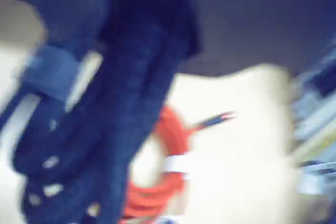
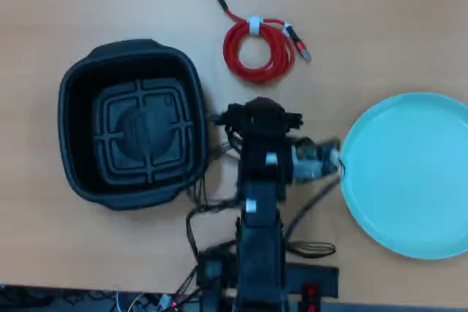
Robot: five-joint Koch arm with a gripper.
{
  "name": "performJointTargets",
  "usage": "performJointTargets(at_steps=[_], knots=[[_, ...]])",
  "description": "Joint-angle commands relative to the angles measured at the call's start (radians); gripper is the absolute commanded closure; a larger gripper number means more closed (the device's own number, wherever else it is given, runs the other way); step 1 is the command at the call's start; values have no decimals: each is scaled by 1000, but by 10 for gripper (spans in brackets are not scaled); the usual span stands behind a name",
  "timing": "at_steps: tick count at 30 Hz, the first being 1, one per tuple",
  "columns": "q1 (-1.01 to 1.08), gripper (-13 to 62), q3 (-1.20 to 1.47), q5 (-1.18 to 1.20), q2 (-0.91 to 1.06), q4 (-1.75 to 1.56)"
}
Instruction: Put a black charging cable in a black bowl and put a red charging cable in a green bowl
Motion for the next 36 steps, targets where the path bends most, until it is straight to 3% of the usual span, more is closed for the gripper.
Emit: performJointTargets(at_steps=[1,12,25,36], knots=[[5,557,-120,-2,101,-245],[-115,557,-146,81,95,-675],[-588,557,-153,91,83,-769],[-877,557,-121,110,-245,-861]])
